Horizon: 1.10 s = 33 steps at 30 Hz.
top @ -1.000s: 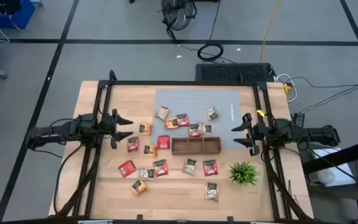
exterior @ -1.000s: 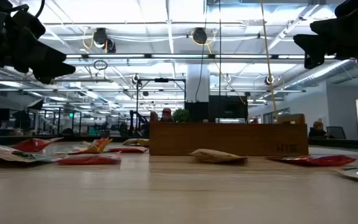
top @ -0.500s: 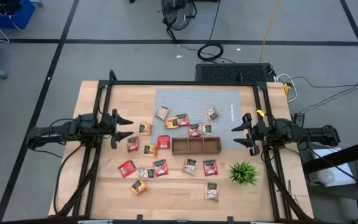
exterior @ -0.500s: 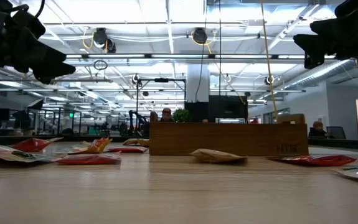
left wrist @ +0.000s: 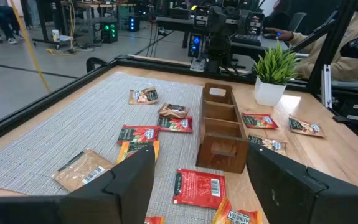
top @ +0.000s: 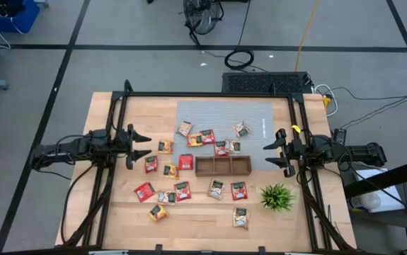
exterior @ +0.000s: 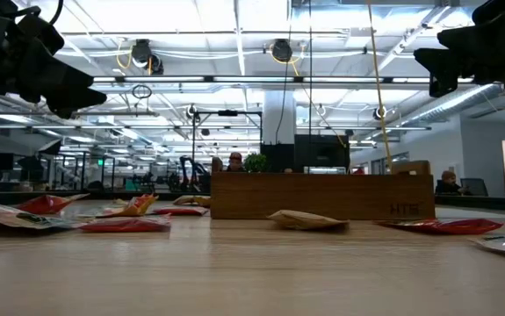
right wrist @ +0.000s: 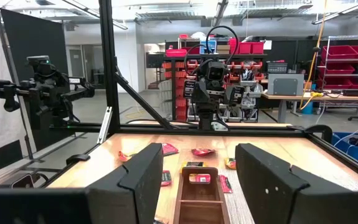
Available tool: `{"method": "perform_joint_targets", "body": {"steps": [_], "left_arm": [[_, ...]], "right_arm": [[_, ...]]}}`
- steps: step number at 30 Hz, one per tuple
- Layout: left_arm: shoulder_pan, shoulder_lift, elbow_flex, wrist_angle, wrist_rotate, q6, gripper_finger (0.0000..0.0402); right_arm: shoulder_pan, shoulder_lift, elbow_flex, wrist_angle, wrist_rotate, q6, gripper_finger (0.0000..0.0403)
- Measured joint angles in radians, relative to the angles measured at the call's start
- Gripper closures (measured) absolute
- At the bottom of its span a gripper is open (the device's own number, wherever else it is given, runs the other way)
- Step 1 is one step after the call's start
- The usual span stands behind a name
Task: Pick & Place Tea
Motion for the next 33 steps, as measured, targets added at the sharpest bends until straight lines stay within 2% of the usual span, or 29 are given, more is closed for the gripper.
{"method": "perform_joint_targets", "body": {"steps": [22, 33], "left_arm": [[0.0, 0.0, 0.0, 0.0, 0.0, 0.0, 0.0149], [0.0, 0.0, 0.0, 0.0, 0.0, 0.0, 0.0149]], "right_arm": [[0.0, 0.0, 0.0, 0.0, 0.0, 0.0, 0.0218], [0.0, 0.0, 0.0, 0.001, 0.0, 0.056, 0.0218]]}}
